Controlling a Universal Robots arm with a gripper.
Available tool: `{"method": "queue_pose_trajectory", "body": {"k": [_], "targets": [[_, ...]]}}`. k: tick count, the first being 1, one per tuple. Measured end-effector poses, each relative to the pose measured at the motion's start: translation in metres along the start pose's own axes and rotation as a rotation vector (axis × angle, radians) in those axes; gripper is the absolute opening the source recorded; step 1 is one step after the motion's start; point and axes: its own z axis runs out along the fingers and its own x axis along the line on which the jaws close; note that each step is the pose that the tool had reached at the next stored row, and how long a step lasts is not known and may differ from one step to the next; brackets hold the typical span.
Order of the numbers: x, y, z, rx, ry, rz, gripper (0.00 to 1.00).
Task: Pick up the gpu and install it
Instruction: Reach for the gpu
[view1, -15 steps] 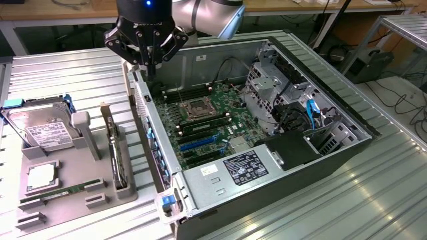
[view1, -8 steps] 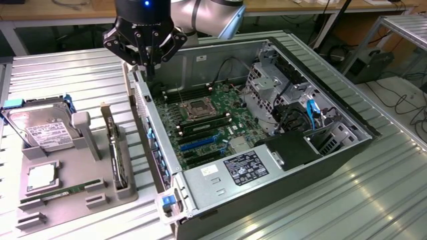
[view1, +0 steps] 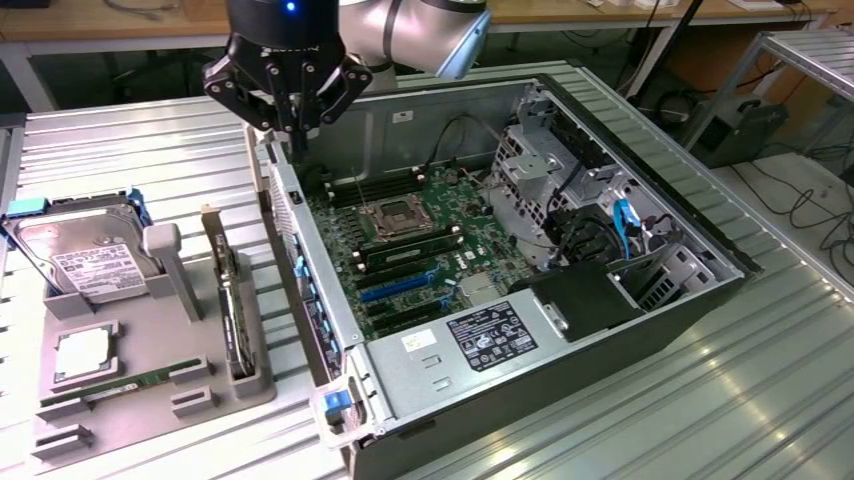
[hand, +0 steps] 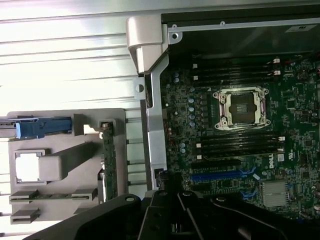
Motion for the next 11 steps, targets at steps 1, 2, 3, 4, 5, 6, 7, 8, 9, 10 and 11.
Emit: {"method": "queue_pose_trajectory", "body": {"k": [1, 2, 3, 4, 5, 6, 7, 8, 9, 10, 11], "targets": [[0.0002, 0.0000, 0.0000, 0.0000, 0.0000, 0.000, 0.11], [0.0005, 0.0000, 0.0000, 0.0000, 0.0000, 0.000, 0.11], [0.0007, -0.0001, 0.0000, 0.0000, 0.0000, 0.000, 0.11], [0.0010, -0.0001, 0.0000, 0.0000, 0.0001, 0.000, 0.11], [0.0012, -0.0001, 0.0000, 0.0000, 0.0000, 0.000, 0.11], [0.0014, -0.0001, -0.0001, 0.0000, 0.0000, 0.000, 0.11], [0.0017, -0.0001, -0.0001, 0.0001, 0.0000, 0.000, 0.11], [0.0018, -0.0001, -0.0001, 0.0000, 0.0000, 0.000, 0.11], [0.0020, -0.0002, -0.0001, 0.0000, 0.0000, 0.000, 0.11], [0.0023, -0.0002, -0.0001, 0.0000, 0.0000, 0.000, 0.11], [0.0025, -0.0002, -0.0001, 0.0000, 0.0000, 0.000, 0.11]]}}
